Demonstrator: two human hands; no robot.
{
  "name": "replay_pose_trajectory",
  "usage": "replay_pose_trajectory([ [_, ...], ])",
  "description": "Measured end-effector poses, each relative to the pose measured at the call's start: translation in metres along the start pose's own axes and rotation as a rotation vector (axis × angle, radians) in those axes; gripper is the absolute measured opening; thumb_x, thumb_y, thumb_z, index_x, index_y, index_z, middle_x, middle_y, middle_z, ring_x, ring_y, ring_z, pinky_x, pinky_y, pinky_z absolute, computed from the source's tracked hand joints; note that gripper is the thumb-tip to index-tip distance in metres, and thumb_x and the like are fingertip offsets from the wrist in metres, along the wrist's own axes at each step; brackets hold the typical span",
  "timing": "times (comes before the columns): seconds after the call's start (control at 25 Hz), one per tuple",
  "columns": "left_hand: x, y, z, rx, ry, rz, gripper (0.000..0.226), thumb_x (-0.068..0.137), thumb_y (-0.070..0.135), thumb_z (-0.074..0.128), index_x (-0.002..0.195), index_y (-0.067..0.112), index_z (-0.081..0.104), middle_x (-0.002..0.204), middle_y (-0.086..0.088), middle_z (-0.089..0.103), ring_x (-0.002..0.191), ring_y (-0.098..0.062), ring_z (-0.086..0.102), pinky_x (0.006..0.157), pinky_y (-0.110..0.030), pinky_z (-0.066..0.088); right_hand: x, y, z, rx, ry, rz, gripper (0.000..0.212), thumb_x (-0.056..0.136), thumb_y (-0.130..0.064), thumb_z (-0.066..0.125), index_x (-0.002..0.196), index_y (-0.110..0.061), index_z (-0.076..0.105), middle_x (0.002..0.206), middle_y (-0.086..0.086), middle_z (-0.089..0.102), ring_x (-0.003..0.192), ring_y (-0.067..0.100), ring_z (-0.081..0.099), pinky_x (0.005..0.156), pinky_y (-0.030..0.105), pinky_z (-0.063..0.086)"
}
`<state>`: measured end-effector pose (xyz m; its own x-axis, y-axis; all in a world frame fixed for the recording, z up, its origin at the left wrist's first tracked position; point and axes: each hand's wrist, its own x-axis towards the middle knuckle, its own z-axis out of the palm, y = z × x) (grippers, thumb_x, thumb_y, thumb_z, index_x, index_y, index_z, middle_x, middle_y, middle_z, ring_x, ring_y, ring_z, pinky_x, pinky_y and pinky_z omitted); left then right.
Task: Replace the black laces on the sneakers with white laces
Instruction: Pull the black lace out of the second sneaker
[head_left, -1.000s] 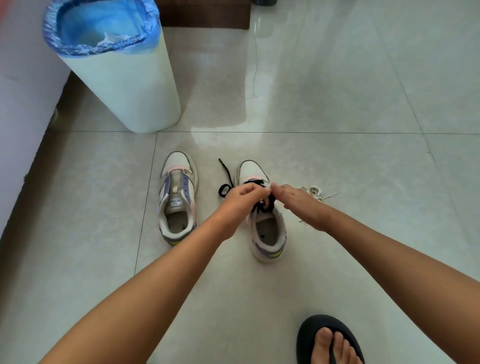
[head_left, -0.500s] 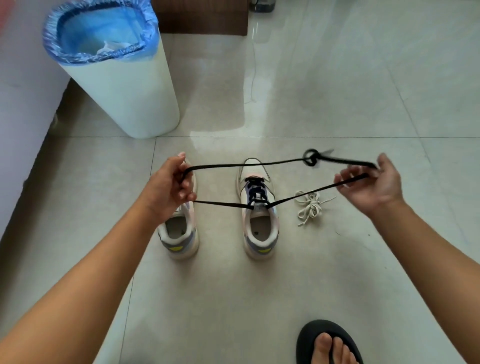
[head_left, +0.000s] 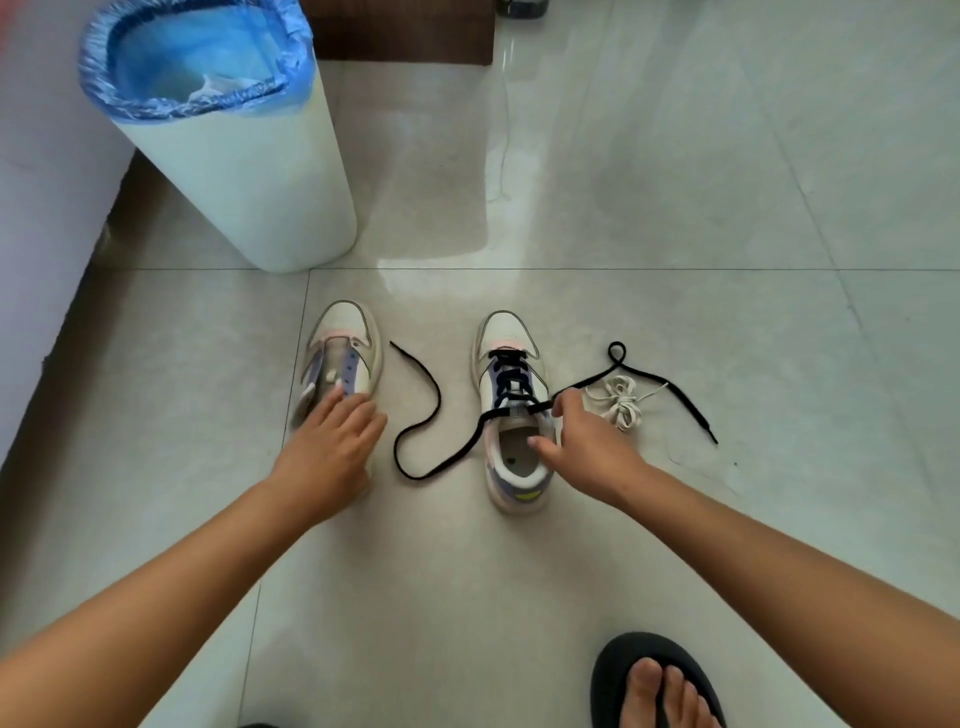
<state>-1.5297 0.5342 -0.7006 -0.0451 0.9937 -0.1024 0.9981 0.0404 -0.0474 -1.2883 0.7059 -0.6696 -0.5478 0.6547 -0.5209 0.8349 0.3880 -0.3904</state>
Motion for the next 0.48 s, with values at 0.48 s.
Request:
replay_pose_trajectory([
  [0.48,0.092,0.122,-0.042,-0.696,-0.03,-0.708,0.051,0.082,0.025,0.06,0.125,0.009,0.038,0.127,-0.008,0.042,0.117,-0.026,0.045,0.086,-0.033,0.039,0.01,-0.014,-0.002,-0.131,0.176,-0.076,0.03,0.088,-0.029,0.051,0.107,-0.012,0.034,0.092,0.01,0.063,0.086,0.033,0.06,0.061,0.034,0.033],
])
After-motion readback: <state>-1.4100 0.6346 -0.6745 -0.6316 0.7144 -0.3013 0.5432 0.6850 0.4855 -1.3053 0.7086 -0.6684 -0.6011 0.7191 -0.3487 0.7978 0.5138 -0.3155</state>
